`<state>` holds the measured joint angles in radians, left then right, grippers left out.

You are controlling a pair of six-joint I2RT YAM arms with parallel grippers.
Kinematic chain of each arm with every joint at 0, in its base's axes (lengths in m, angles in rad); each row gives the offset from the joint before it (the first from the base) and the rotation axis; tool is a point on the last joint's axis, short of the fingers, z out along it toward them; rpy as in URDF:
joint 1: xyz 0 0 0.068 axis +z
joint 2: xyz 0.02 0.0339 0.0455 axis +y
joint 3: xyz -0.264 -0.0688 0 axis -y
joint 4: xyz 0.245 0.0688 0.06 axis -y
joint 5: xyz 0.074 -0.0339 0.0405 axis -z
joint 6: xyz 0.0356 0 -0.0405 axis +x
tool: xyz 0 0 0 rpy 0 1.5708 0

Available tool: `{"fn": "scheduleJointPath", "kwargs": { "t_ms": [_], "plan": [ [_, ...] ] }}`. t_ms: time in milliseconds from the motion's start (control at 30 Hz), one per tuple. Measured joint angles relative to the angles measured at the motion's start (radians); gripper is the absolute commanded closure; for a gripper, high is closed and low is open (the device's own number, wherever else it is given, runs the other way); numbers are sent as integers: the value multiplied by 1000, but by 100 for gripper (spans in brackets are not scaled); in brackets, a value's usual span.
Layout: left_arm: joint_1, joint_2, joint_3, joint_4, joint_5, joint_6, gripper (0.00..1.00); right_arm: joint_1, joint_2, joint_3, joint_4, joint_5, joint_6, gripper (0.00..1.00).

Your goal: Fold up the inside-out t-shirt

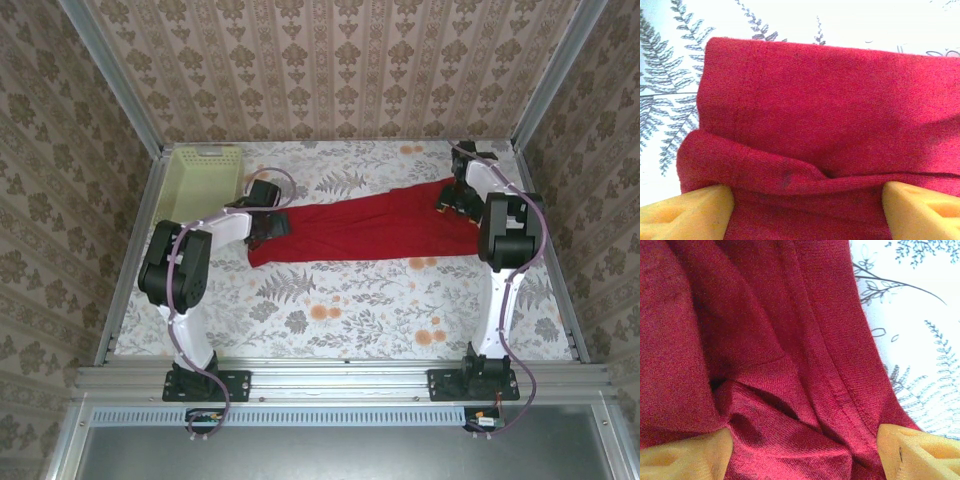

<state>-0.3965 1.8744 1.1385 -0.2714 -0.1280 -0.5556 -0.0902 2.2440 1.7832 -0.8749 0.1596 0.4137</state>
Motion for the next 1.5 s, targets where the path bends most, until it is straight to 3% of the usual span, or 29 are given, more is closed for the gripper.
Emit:
{"fn": "scheduleJointPath", "kwargs": {
  "t_ms": [133, 333, 567, 767, 900, 1100, 1133, 1200, 1233, 1400, 1500],
  "plan": [
    [0, -32, -45, 2, -22, -5, 20, 12, -21, -37, 26, 11, 16, 8],
    [6, -72, -105, 12, -47, -5, 20, 10, -156, -254, 112, -10, 82, 7],
    [6, -97, -134, 23, -51, -10, 20, 5, -175, -293, 139, -41, 120, 13],
    [6, -148, -193, 23, -55, -28, 20, 32, -219, -369, 178, -66, 144, 23],
    [10, -175, -225, 22, -56, -29, 20, 73, -233, -392, 195, -58, 164, 34],
    [21, -196, -251, 29, -59, -39, 20, 109, -241, -405, 219, -61, 170, 60],
    [22, -201, -256, 31, -59, -41, 20, 110, -246, -413, 231, -63, 166, 68],
    [23, -209, -267, 34, -59, -44, 20, 111, -264, -441, 256, -71, 159, 95],
    [24, -213, -272, 37, -59, -44, 20, 111, -275, -455, 265, -79, 156, 100],
    [4, -217, -278, 40, -59, -48, 20, 85, -329, -527, 293, -119, 132, 100],
    [-65, -231, -287, 35, -63, -74, 20, 51, -365, -555, 267, -105, 108, 100]
  ]
}}
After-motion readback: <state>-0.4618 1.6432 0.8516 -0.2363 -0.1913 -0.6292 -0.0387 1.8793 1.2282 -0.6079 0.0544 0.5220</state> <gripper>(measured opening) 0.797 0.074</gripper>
